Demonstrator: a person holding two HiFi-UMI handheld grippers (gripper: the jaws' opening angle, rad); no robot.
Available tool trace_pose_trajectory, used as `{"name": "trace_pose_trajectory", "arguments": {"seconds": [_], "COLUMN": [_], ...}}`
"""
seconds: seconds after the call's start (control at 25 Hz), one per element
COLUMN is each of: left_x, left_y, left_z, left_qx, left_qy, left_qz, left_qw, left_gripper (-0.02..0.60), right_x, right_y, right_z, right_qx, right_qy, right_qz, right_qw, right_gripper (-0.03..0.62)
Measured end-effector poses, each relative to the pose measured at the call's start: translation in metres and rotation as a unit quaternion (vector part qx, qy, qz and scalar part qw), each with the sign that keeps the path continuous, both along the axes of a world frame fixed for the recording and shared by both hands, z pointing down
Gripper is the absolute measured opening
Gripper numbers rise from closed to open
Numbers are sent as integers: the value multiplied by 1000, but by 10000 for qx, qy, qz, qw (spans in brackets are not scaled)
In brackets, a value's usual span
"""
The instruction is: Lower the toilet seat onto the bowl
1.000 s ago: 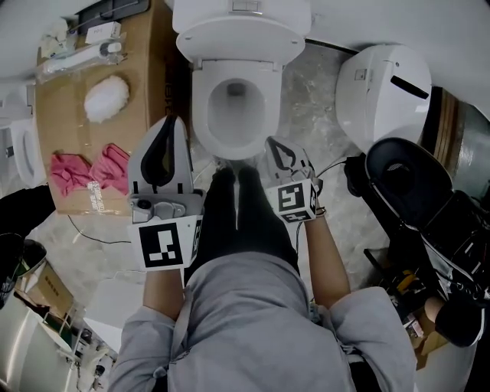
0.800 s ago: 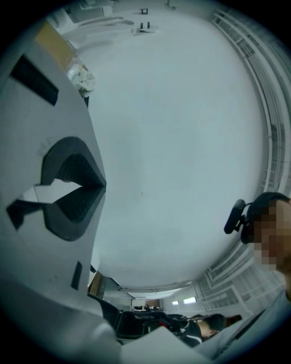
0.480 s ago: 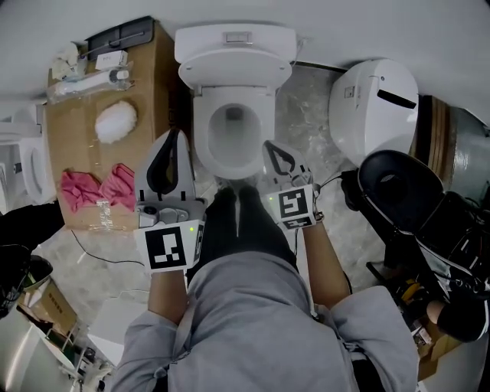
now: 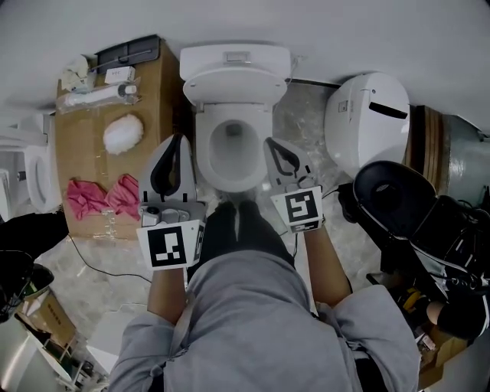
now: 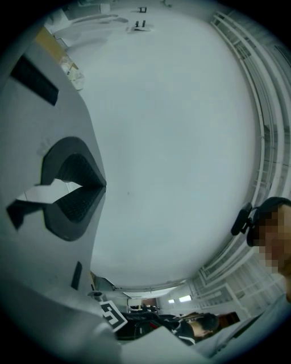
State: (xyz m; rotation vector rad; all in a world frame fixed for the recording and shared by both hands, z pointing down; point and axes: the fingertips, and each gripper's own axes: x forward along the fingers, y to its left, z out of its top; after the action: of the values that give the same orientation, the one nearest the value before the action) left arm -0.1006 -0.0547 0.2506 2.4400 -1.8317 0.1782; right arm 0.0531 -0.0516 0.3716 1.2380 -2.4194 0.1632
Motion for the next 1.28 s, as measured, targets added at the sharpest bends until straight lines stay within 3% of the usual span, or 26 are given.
{"name": "trace_pose_trajectory", "arguments": {"seconds": [0.52, 0.88, 1.28], "left_x": [5, 2, -1], "left_y": [-6, -18, -36], "left_z": [-35, -70, -97], "left_qx": [260, 575, 776], "left_qy": [-13, -26, -17], "left_qz": [96, 10, -77], "left_qw": [9996, 9983, 9970], "left_gripper": [0, 0, 0], "right_x": [2, 12, 21], "right_y": [-28, -38, -49], "right_z": [-89, -160, -210], "right_qx": [797, 1364, 1604], "right_qy": [-437, -1015, -1528], "right_qz": [106, 292, 445], "right_qw": [9958, 9850, 9741], "right_gripper": [0, 0, 0]}}
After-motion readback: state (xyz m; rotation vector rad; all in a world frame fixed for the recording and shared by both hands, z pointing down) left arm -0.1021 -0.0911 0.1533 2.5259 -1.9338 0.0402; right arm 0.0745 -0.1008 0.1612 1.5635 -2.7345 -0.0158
